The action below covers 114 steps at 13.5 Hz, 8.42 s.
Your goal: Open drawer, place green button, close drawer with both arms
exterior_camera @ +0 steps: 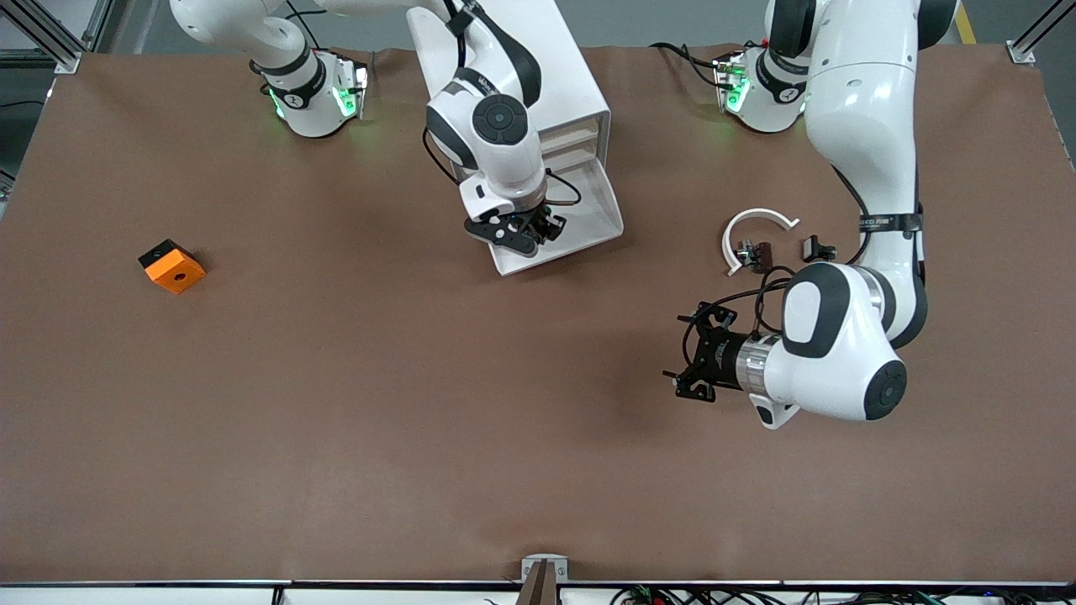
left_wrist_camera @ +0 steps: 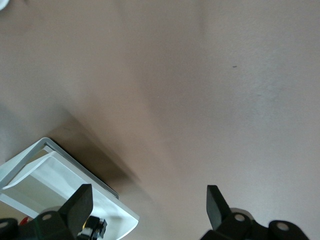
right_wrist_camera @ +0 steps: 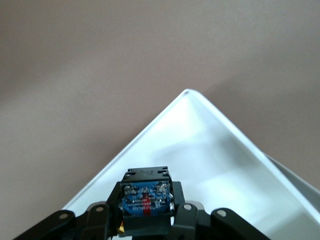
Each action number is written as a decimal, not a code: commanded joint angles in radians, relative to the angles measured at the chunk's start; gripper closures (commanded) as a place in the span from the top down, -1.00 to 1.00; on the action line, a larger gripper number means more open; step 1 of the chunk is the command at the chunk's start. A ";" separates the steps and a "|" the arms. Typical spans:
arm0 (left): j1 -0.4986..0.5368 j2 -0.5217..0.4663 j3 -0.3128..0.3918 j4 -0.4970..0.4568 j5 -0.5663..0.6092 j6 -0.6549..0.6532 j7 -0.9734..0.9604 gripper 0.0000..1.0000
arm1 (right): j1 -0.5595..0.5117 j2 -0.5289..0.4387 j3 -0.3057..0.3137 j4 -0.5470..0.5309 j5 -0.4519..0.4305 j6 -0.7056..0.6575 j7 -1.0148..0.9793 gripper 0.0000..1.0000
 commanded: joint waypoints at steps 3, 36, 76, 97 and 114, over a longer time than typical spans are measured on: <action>-0.054 -0.086 0.003 -0.011 0.118 0.033 0.035 1.00 | 0.039 0.043 -0.013 0.004 -0.012 0.048 0.020 -1.00; -0.221 -0.109 -0.061 -0.134 0.483 0.498 0.628 1.00 | -0.006 0.106 -0.016 0.268 -0.044 -0.207 0.006 1.00; -0.378 -0.137 -0.399 -0.462 0.382 0.558 0.566 1.00 | -0.949 -0.279 -0.019 0.437 -0.098 -0.802 -1.261 1.00; -0.242 -0.155 -0.373 -0.352 0.388 0.492 0.499 1.00 | -0.931 -0.535 -0.062 0.175 -0.093 -0.756 -1.341 1.00; 0.279 -0.565 -0.328 -0.205 0.750 0.147 0.859 1.00 | -0.937 -0.635 -0.063 0.044 -0.092 -0.673 -1.327 1.00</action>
